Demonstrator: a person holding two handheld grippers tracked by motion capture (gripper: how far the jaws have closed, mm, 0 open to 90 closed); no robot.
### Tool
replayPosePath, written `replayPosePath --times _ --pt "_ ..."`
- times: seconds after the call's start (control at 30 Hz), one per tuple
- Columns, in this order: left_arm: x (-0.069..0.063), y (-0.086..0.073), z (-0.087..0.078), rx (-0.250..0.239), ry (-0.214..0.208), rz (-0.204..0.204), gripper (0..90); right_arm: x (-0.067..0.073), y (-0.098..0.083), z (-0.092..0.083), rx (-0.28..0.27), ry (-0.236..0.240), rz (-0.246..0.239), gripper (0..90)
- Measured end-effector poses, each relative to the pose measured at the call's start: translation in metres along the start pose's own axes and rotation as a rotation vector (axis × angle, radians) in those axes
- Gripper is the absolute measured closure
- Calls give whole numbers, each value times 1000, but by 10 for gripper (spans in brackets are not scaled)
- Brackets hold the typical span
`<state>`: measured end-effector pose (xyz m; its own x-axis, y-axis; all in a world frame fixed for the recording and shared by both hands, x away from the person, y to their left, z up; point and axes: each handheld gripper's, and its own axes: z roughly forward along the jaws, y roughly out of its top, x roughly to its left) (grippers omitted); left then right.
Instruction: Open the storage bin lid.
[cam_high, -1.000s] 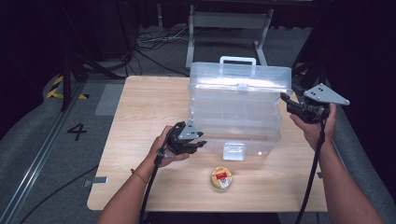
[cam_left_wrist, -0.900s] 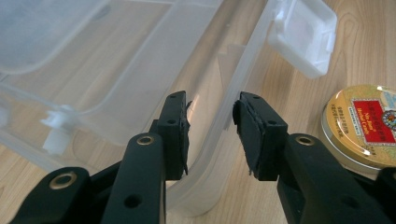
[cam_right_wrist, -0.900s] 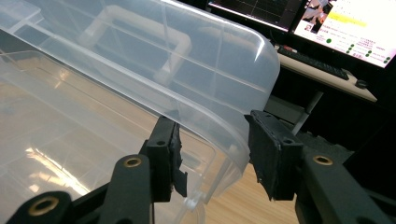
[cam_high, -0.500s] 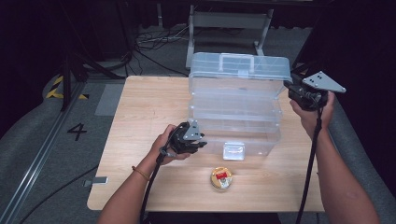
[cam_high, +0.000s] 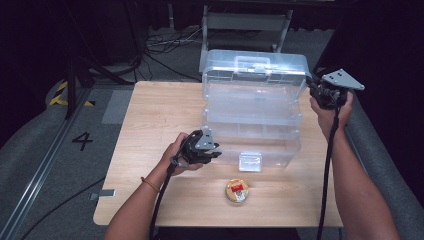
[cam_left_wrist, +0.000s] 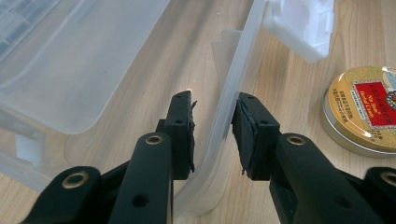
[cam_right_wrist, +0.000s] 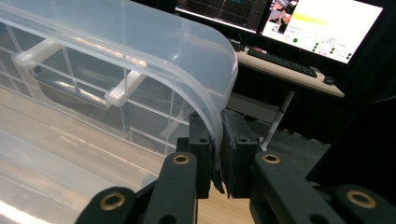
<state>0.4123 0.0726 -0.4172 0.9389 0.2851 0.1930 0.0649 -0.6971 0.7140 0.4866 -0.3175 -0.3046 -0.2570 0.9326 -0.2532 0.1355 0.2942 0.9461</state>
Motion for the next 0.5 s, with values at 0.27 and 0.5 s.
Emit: replayPosePath --times 0.27,0.5 --pt "0 0 0 -2 -4 5 693 -6 6 17 9 9 25 854" --pt "1 0 0 -5 -6 5 693 -10 9 24 19 21 27 856"
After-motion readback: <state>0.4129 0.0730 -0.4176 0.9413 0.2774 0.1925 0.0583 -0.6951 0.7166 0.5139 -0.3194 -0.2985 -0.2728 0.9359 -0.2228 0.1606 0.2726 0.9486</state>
